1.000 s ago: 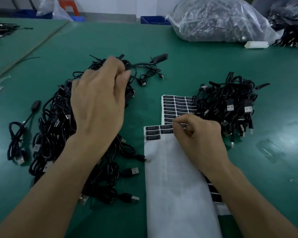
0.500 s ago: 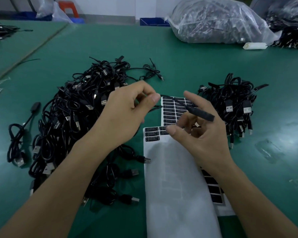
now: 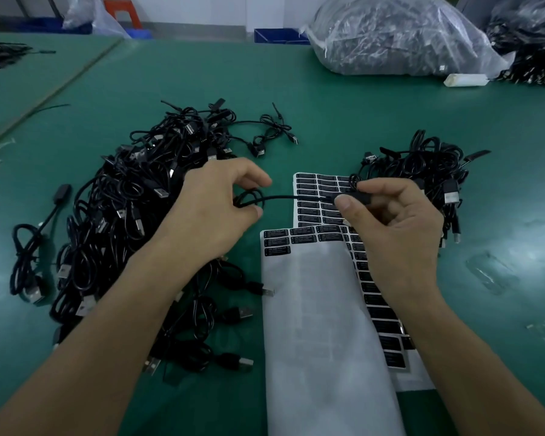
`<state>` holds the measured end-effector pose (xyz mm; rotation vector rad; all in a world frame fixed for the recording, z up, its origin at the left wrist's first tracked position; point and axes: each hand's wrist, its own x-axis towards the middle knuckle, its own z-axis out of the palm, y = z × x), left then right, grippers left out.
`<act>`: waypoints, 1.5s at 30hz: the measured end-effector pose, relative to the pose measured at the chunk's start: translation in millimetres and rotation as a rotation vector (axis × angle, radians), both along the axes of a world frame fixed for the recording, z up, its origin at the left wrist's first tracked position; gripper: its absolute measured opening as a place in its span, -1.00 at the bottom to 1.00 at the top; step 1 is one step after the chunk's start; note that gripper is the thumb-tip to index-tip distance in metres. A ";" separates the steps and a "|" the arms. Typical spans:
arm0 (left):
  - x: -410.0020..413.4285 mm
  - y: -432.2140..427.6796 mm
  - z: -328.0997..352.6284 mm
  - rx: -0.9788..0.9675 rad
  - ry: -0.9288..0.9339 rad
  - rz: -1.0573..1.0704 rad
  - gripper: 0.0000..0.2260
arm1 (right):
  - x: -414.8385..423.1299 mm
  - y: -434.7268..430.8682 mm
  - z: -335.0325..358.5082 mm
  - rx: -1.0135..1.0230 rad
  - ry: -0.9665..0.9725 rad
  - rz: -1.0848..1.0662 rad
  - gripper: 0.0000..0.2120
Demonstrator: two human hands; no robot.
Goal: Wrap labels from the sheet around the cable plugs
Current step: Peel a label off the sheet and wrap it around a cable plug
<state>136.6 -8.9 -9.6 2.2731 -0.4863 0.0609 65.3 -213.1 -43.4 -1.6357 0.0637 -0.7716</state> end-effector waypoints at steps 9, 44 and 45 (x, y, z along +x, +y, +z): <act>-16.2 -12.3 14.5 0.376 -0.098 -0.113 -0.69 | -1.4 2.5 2.7 0.010 -0.001 0.241 -0.74; -17.6 -31.7 -20.3 -0.019 0.104 -0.035 -0.44 | -9.2 -1.6 4.6 -0.265 0.513 0.109 -0.41; -17.6 -31.7 -19.3 -0.044 0.130 -0.042 -0.43 | -8.3 -1.5 5.7 -0.225 0.506 0.113 -0.44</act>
